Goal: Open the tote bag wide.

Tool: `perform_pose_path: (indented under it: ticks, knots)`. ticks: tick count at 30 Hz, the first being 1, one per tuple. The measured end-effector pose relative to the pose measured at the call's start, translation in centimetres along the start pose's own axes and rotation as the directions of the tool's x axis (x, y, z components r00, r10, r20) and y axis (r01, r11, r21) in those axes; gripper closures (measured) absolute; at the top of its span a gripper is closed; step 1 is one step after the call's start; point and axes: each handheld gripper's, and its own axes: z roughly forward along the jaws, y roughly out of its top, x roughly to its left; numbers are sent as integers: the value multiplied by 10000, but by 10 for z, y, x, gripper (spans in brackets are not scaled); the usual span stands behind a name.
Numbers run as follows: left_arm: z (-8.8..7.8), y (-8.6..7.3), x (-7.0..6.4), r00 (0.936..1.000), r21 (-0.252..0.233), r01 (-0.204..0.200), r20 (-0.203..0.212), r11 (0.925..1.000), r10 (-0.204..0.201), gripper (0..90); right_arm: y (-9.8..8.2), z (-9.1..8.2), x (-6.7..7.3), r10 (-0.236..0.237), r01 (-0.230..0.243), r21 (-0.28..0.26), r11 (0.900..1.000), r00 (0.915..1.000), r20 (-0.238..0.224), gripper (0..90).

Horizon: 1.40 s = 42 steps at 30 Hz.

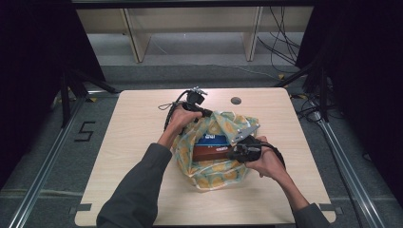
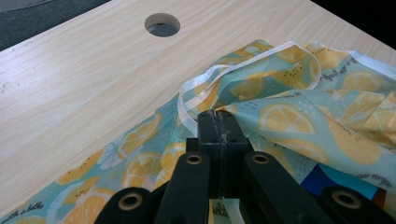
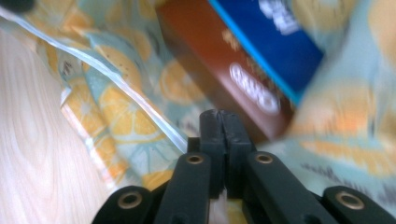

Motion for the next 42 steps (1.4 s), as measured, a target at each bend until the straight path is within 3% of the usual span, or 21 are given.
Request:
perform_pose_path:
  ticks: [4, 8, 12, 14, 15, 17, 18, 20, 21, 23, 24, 25, 27, 28, 32, 33, 34, 37, 39, 41, 42]
  knots:
    - [-5, 1, 3, 9998, -205, -67, -171, 9998, 64, 900, -21, -6, 6, 275, -274, 495, 9984, 9996, -17, 900]
    - [-9, 1, 5, 9997, -372, 12, -261, 9993, -22, 900, -47, -1, 18, -46, 74, 1318, 9912, 9998, -212, 900]
    - [-5, 2, 1, 9997, -318, -63, -239, 9995, 56, 899, -55, 4, 25, 159, -109, 1591, 9872, 9994, -306, 900]
    - [-5, 1, 1, 9999, -255, -55, -154, 9997, 51, 899, -49, -4, 27, 715, -672, 1222, 9902, 9969, -314, 888]
    - [-4, 1, 0, 9998, -277, -38, -182, 9996, 33, 899, -45, -8, 24, 634, -627, 335, 9975, 9978, -176, 853]
    - [-5, 1, -1, 9998, -241, -136, -146, 9996, 132, 898, -33, -26, 19, 630, -624, -551, 9965, 9980, 76, 784]
    - [-4, 2, -1, 9999, -334, -61, -136, 9994, 57, 898, -27, -30, 19, 1067, -1020, -1399, 9849, 9939, 265, 750]
    - [-4, 3, -2, 9995, -96, -282, -132, 9996, 281, 898, -14, -44, 8, 1083, -896, -1796, 9796, 9894, 968, 642]
    - [-3, 3, -4, 9998, -235, -119, -185, 9997, 115, 898, -9, -44, 4, 1248, -969, -2007, 9748, 9834, 1318, 599]
    - [-4, 4, -3, 9997, -163, -217, -115, 9996, 215, 898, 0, -42, -3, 1195, -830, -2059, 9750, 9779, 1714, 540]
    - [-2, 4, -4, 10000, -351, 9, -85, 9994, -12, 897, 3, -36, -4, 1152, -770, -2045, 9758, 9765, 1823, 529]
    - [-3, 4, -5, 9999, -328, -7, -120, 9995, 3, 897, 6, -33, -4, 1151, -877, -1538, 9842, 9770, 1797, 516]
    - [-4, 6, -5, 9999, -280, -149, -53, 9995, 147, 897, 10, -20, -3, 1170, -901, -1352, 9867, 9715, 2061, 476]
    - [-4, 6, -6, 10000, -473, 74, -27, 9989, -75, 897, 11, -13, -1, 1202, -946, -1244, 9877, 9685, 2179, 452]
    - [-6, 6, -7, 10000, -463, -58, 1, 9989, 58, 897, 17, 5, 3, 1308, -1132, -1009, 9884, 9731, 1895, 400]
    - [-6, 6, -7, 10000, -517, -33, 41, 9987, 35, 896, 17, 10, 5, 1040, -881, -851, 9925, 9732, 2052, 401]
    - [-6, 6, -7, 10000, -497, -44, 53, 9988, 47, 896, 17, 15, 8, 878, -769, -541, 9956, 9665, 2413, 434]
    - [-7, 5, -8, 9999, -468, -134, -31, 9988, 133, 897, 16, 15, 4, -116, 72, 135, 9999, 9315, 3634, 796]
    - [-9, 4, -6, 9999, -518, -138, -23, 9986, 137, 896, 12, 5, -7, 194, -64, -357, 9993, 9260, 3769, 890]
    - [-8, 2, -6, 9999, -418, -143, -4, 9990, 143, 896, 10, -11, -21, 365, -130, -594, 9981, 9098, 4134, 898]
    - [-6, 1, -7, 9998, -375, -192, -40, 9991, 191, 896, 7, -16, -31, 597, -261, -903, 9956, 9174, 3934, 899]
